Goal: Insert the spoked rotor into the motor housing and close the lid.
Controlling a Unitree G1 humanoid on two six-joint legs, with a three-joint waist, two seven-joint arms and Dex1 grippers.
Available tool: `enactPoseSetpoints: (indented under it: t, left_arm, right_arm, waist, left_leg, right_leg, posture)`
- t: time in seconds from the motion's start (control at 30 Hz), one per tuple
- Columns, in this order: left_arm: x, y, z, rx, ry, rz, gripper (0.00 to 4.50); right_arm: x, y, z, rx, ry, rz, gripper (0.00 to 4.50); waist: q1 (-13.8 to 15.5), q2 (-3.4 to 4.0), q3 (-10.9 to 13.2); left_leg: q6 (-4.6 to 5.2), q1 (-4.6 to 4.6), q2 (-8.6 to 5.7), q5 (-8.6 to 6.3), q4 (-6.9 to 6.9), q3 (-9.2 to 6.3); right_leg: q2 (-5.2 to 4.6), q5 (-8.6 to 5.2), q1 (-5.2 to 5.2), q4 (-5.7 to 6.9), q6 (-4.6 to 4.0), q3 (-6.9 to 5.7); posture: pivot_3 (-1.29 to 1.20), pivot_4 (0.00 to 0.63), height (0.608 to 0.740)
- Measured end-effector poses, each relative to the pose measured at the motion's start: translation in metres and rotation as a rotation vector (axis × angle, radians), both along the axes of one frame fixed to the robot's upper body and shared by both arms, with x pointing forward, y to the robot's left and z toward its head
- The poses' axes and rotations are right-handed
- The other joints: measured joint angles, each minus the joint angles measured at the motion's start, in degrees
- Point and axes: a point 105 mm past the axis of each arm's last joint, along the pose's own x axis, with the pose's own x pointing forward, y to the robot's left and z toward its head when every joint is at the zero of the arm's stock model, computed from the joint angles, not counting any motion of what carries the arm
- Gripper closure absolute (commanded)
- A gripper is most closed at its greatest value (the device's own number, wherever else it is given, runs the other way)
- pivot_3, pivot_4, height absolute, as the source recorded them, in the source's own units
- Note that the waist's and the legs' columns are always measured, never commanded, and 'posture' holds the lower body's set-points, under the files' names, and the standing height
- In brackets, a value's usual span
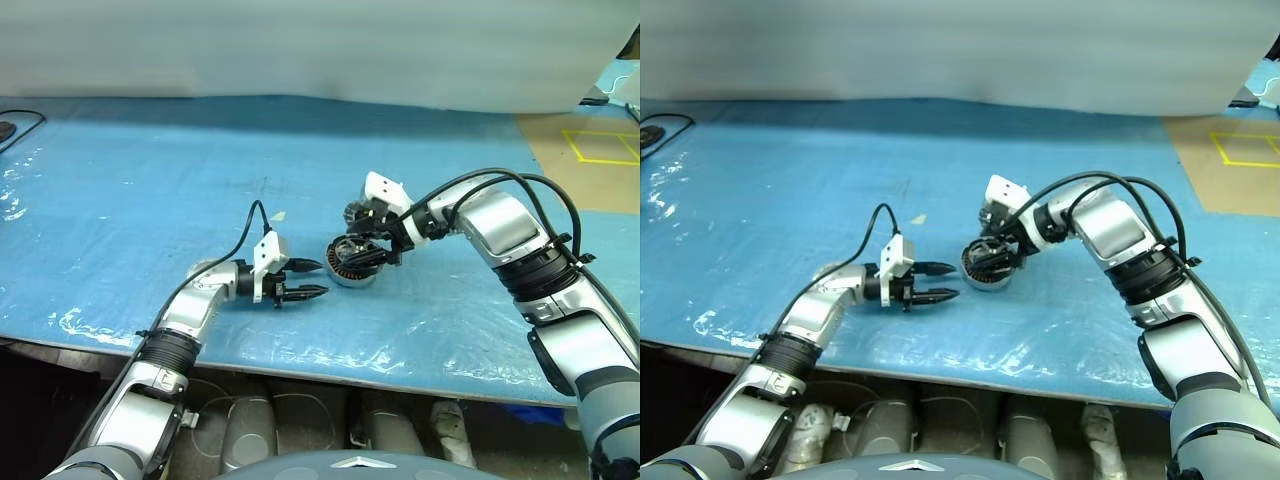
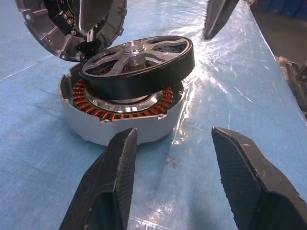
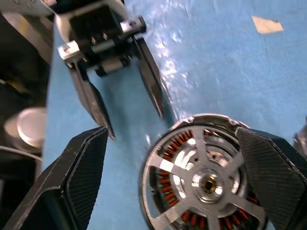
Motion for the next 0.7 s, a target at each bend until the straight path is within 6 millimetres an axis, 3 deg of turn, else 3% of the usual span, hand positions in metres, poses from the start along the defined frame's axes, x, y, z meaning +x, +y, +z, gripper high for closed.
enactPoseSetpoints:
  t: [0.17, 0.3, 0.5, 0.7]
  left_arm:
    - [0.0, -0.001, 0.001, 0.0, -0.003, -0.004, 1.91]
    - [0.0, -0.002, 0.0, 0.005, -0.005, -0.007, 1.91]
    - [0.001, -0.004, 0.002, 0.004, -0.009, -0.012, 1.91]
    - [0.002, -0.004, 0.001, 0.009, -0.014, -0.01, 1.91]
  right_arm:
    - [0.008, -0.003, 0.02, 0.024, -0.062, -0.027, 0.02]
    - [0.008, -0.013, 0.007, -0.078, -0.194, 0.008, 0.02]
    - [-0.013, -0.003, -0.004, -0.135, -0.275, 0.145, 0.02]
    - [-0.016, -0.002, -0.007, -0.168, -0.329, 0.176, 0.02]
  waist:
    - [0.0, 0.0, 0.0]
    - [0.1, -0.01, 0.0]
    - [-0.05, -0.01, 0.0]
    - [-0.06, -0.01, 0.0]
  left_leg:
    - [-0.01, 0.02, 0.01, 0.0, 0.0, 0.0]
    - [-0.02, -0.01, 0.0, 0.01, -0.04, 0.0]
    - [-0.01, 0.01, 0.01, 0.0, -0.04, 0.0]
    - [0.0, 0.01, 0.01, 0.0, -0.02, 0.0]
  right_leg:
    - [0.0, 0.0, 0.01, 0.0, 0.0, 0.0]
    - [0.0, 0.0, 0.0, -0.04, 0.0, 0.0]
    - [0.0, 0.0, -0.02, -0.03, 0.01, 0.0]
    - [0.0, 0.0, -0.02, -0.02, 0.01, 0.01]
  posture:
    - [0.0, 0.15, 0.74]
    - [0.0, 0.15, 0.74]
    - [0.0, 0.15, 0.74]
    - [0.0, 0.15, 0.74]
